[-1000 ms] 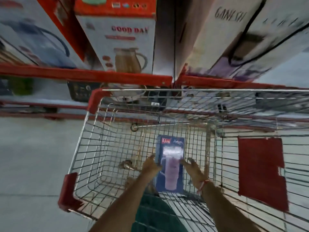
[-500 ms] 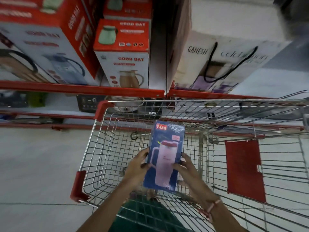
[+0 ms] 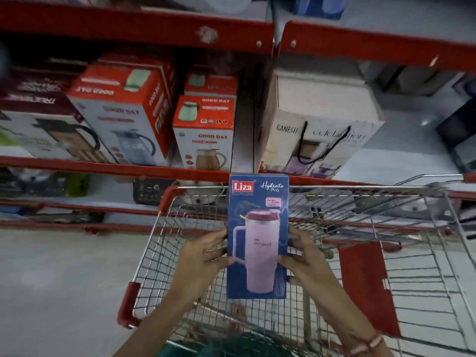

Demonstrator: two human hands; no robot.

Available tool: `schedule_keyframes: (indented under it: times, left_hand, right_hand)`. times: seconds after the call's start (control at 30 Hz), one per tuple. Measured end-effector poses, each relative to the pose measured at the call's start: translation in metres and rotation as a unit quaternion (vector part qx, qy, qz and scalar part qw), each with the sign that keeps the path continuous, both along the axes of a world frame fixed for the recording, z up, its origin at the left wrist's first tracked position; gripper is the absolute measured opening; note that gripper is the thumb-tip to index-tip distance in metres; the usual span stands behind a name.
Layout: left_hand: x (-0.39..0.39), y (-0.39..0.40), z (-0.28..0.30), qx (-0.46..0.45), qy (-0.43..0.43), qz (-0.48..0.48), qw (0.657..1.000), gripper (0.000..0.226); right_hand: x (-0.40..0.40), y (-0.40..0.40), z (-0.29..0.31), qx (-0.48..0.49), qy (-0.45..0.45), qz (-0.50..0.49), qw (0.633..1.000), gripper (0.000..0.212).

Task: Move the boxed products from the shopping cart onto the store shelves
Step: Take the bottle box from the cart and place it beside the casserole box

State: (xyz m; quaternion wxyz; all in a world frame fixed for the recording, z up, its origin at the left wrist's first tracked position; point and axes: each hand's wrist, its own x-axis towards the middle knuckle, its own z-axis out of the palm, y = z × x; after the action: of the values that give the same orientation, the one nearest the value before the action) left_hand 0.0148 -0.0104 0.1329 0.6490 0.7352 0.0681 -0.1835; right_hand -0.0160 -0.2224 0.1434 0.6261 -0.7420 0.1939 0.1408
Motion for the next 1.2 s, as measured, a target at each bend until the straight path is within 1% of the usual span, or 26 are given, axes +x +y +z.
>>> schedule_keyframes:
  times: [0.17, 0.33, 0.47, 0.53, 0.67, 0.73, 0.87, 0.97, 1.07, 1.2]
  left_hand:
    - [0.021, -0.016, 0.039, -0.033, -0.068, 0.009, 0.997, 0.064]
    - [0.054, -0.041, 0.088, -0.056, -0.166, 0.042, 0.984, 0.064]
    - [0.091, -0.057, 0.138, -0.073, -0.261, 0.03, 0.962, 0.046]
    - [0.112, -0.066, 0.162, -0.077, -0.295, 0.027, 0.952, 0.045]
    - [0.149, -0.094, 0.209, -0.062, -0.36, 0.028, 0.931, 0.045]
    - [0.169, -0.11, 0.23, -0.048, -0.393, 0.042, 0.917, 0.044]
    - [0.21, -0.136, 0.261, -0.04, -0.414, 0.051, 0.908, 0.043]
    - [0.235, -0.146, 0.267, -0.038, -0.429, 0.072, 0.899, 0.043]
    - [0.26, -0.152, 0.266, -0.033, -0.433, 0.094, 0.896, 0.043]
    - [0.29, -0.158, 0.265, 0.0, -0.444, 0.091, 0.891, 0.043]
  right_hand:
    - [0.017, -0.01, 0.035, -0.034, -0.108, -0.054, 0.992, 0.032]
    - [0.044, -0.022, 0.092, -0.081, -0.243, -0.087, 0.963, 0.029]
    - [0.074, -0.035, 0.14, -0.095, -0.33, -0.112, 0.932, 0.024]
    - [0.094, -0.043, 0.16, -0.089, -0.362, -0.118, 0.92, 0.023]
    - [0.136, -0.064, 0.196, -0.09, -0.403, -0.132, 0.901, 0.027]
    - [0.16, -0.074, 0.213, -0.096, -0.422, -0.148, 0.889, 0.033]
    - [0.211, -0.092, 0.246, -0.122, -0.429, -0.172, 0.878, 0.041]
    - [0.243, -0.098, 0.257, -0.165, -0.437, -0.181, 0.865, 0.047]
    - [0.269, -0.101, 0.258, -0.201, -0.449, -0.18, 0.852, 0.047]
    - [0.301, -0.107, 0.255, -0.229, -0.436, -0.18, 0.851, 0.046]
